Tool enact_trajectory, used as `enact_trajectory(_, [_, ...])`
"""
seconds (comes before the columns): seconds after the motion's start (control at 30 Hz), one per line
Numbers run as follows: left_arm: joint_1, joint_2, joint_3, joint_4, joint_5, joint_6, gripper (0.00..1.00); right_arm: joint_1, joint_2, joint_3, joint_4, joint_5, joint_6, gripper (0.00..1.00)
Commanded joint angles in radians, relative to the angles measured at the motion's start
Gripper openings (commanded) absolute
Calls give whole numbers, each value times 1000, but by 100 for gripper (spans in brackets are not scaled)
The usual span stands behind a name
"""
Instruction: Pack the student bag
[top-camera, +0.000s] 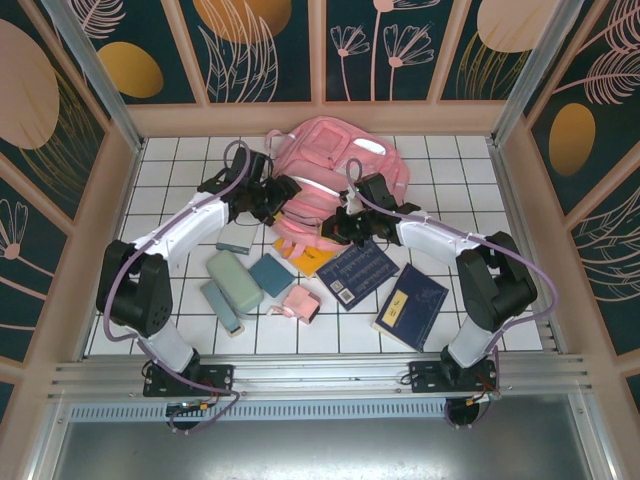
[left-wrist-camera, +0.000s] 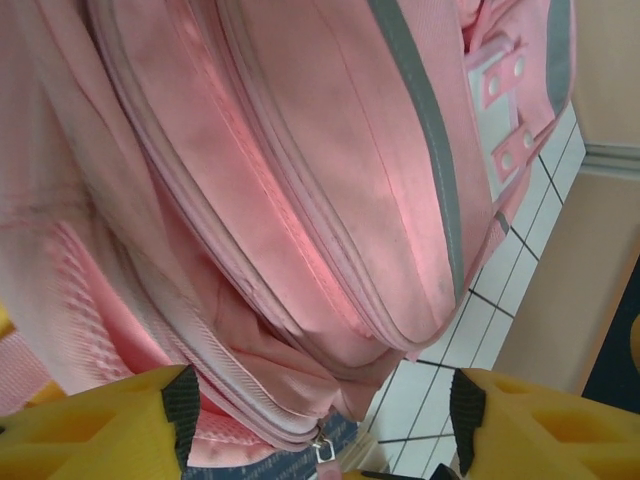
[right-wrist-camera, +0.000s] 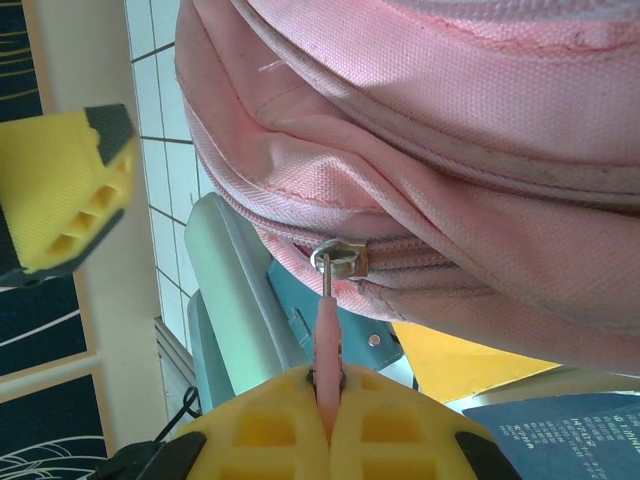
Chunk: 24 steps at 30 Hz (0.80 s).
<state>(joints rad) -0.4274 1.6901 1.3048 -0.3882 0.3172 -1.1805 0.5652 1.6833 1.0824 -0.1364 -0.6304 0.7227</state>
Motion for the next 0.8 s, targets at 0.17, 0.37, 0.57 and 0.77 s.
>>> enact_trajectory(0.17, [-42,91,-19,97,71,-95,62,12,-15,25,72,-43,18,0])
enact_trajectory(0.37, [-45,109,-53,133,92,-130,62,12,-3,27,89,-55,23,0])
enact_trajectory(0.57, [-45,63,-69,117,80,-132,60,4,9,34,71,-39,13,0])
enact_trajectory(0.77, [-45,33,-92,98,73,-123,63,-4,20,28,93,-44,23,0])
